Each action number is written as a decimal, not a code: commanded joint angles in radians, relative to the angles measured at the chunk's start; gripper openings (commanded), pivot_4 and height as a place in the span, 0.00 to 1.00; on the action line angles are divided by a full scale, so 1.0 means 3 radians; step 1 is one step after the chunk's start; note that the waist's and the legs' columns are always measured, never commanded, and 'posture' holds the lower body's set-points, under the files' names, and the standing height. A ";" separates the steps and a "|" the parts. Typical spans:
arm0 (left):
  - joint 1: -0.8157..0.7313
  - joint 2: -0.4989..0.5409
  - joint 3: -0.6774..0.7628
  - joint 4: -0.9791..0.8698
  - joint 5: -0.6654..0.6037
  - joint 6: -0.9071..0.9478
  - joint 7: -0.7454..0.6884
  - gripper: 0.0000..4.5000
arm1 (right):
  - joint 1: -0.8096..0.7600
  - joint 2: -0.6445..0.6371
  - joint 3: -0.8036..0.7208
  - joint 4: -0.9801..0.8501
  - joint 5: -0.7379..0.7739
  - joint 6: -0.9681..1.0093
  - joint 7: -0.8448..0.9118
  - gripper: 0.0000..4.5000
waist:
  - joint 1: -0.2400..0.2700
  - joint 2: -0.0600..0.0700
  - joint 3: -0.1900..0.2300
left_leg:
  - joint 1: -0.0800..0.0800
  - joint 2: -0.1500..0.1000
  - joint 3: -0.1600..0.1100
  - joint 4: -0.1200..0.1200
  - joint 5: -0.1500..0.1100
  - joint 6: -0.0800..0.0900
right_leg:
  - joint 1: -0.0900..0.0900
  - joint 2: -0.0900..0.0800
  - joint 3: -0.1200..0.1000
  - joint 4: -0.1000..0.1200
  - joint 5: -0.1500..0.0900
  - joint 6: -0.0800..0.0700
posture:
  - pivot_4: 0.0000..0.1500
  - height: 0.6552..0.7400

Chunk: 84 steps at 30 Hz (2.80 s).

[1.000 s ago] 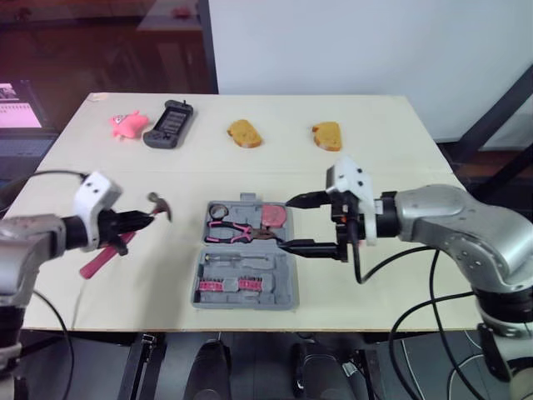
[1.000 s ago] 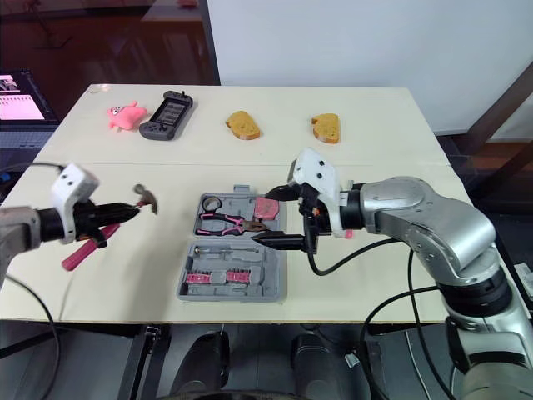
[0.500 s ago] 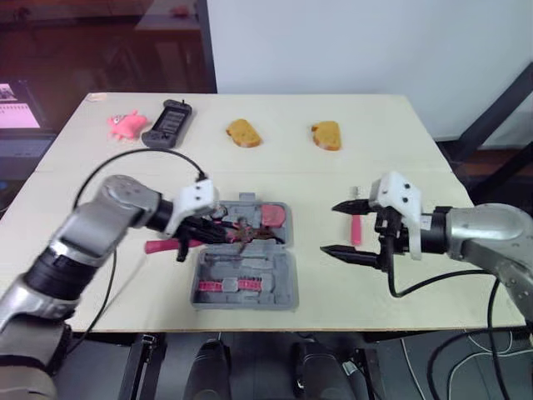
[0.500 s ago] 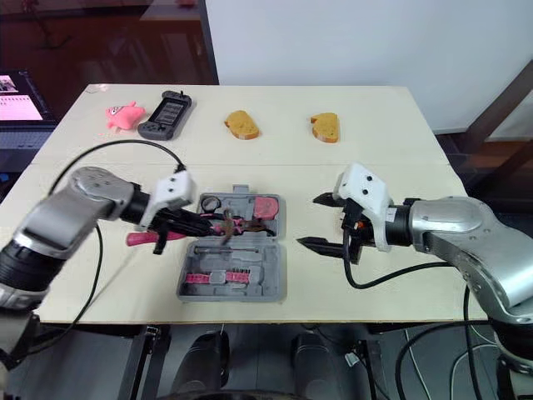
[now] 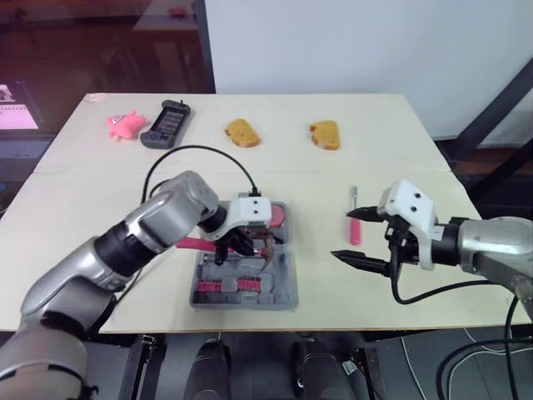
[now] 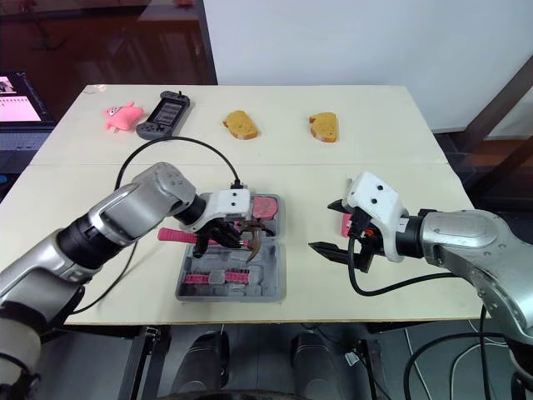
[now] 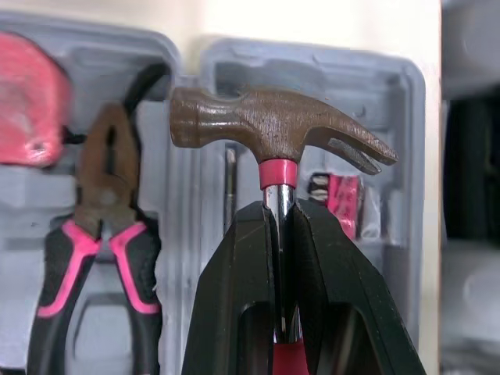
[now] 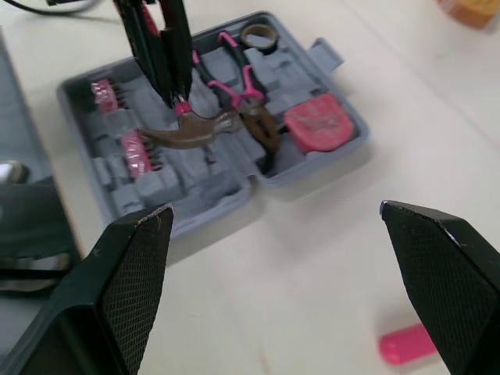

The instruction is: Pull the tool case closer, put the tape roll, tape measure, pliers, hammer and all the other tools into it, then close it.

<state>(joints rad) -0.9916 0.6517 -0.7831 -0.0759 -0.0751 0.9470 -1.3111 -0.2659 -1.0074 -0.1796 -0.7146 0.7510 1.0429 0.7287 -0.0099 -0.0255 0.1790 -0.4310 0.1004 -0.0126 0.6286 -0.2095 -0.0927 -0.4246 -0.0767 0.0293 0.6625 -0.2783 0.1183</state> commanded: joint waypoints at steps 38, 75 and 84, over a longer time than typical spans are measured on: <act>0.0220 -0.0582 -0.0150 0.0212 0.0175 0.0383 0.0673 0.10 | -0.0217 -0.0037 0.0048 -0.0112 0.0114 0.0071 -0.0168 1.00 | 0.0010 0.0002 0.0000 | -0.0001 0.0000 -0.0002 0.0007 -0.0001 0.0002 | 0.0002 0.0000 0.0000 0.0002 0.0000 0.0001 | 1.00 0.77; 0.1636 0.0001 0.1419 0.0611 -0.0285 -0.2315 0.0240 0.01 | -0.0423 -0.0011 0.0287 0.0000 0.0149 -0.0003 -0.0018 1.00 | 0.0006 0.0004 -0.0001 | 0.0001 0.0000 -0.0003 0.0006 -0.0001 0.0002 | 0.0003 0.0000 -0.0001 0.0004 0.0000 0.0001 | 1.00 0.77; 0.1844 -0.0071 0.1348 0.0719 -0.0162 -0.2443 0.0241 0.01 | -0.0440 -0.0010 0.0306 0.0022 0.0139 -0.0017 -0.0016 1.00 | 0.0006 0.0004 -0.0001 | 0.0002 0.0000 -0.0003 0.0006 -0.0001 0.0002 | 0.0003 0.0000 0.0000 0.0005 0.0000 0.0001 | 1.00 0.77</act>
<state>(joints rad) -0.4570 0.6384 -0.3695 0.1377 -0.1364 0.2270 -1.2362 -0.3759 -1.0068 -0.0813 -0.6997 0.7895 1.0440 0.7215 -0.0082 -0.0242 0.1786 -0.4305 0.1004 -0.0135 0.6306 -0.2098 -0.0921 -0.4237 -0.0766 0.0292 0.6639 -0.2782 0.1186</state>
